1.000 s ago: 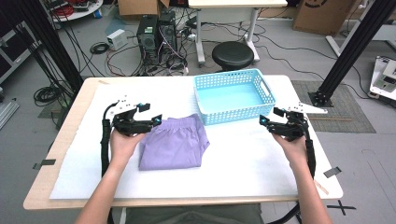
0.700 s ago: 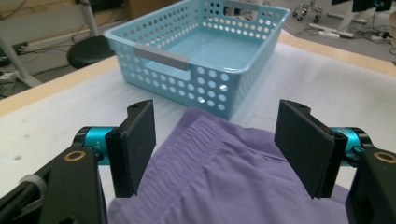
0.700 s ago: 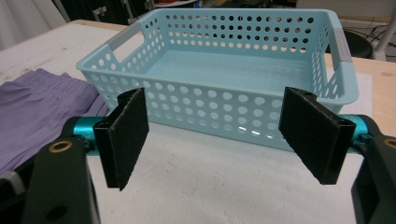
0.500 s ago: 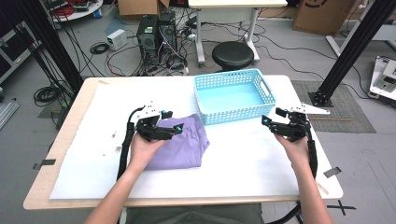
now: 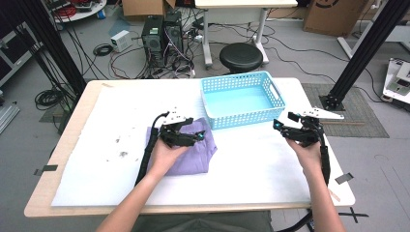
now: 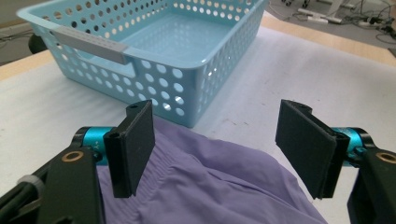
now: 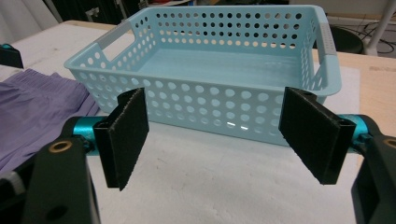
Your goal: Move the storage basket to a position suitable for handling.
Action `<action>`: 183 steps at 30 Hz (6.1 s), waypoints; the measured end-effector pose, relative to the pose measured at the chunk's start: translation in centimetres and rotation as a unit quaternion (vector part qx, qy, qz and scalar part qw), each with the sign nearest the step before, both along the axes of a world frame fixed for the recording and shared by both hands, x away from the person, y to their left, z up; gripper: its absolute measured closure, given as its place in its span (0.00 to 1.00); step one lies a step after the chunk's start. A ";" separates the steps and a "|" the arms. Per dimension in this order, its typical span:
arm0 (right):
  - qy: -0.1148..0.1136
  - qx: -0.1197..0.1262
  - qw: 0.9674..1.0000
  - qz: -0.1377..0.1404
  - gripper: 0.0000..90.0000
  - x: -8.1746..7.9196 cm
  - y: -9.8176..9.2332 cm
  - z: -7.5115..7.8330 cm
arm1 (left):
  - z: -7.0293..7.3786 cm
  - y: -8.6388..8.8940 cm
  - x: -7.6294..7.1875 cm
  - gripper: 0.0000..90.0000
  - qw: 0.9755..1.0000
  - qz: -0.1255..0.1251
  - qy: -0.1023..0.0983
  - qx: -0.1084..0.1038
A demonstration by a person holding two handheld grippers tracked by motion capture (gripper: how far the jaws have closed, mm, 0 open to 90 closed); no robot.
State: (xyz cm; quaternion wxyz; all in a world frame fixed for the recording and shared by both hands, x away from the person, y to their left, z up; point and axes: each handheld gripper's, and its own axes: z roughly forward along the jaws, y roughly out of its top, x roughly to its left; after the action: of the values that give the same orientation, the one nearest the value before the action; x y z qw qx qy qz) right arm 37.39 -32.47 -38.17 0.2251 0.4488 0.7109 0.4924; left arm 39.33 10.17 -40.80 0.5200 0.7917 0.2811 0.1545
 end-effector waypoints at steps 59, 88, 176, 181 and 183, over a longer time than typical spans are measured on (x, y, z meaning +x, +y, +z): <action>0.077 -0.073 0.984 0.141 0.29 -4.1 18.4 -4.7 | -3.4 15.4 -9.8 0.33 0.985 0.133 0.103 0.044; 0.177 -0.063 0.974 0.129 0.38 -5.8 22.7 -6.5 | -4.1 13.7 -11.0 0.40 0.972 0.170 0.162 0.016; -0.002 -0.042 0.994 -0.097 0.50 4.9 0.0 -0.4 | 0.9 3.1 -3.3 0.41 0.998 0.053 -0.014 0.025; 0.024 -0.073 0.988 -0.137 0.59 8.0 -0.1 -0.3 | 0.3 3.5 -2.3 0.41 0.998 0.054 0.000 0.021; 0.033 -0.076 0.986 -0.145 0.63 8.8 -0.2 -0.6 | 0.2 4.0 -2.0 0.41 0.998 0.056 0.000 0.024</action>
State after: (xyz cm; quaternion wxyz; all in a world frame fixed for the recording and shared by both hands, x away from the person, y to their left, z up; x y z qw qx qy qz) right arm 46.18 -32.62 -38.80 0.3041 0.5451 0.6806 0.3836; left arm 37.31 14.13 -40.61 0.4914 0.7871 0.3209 0.1899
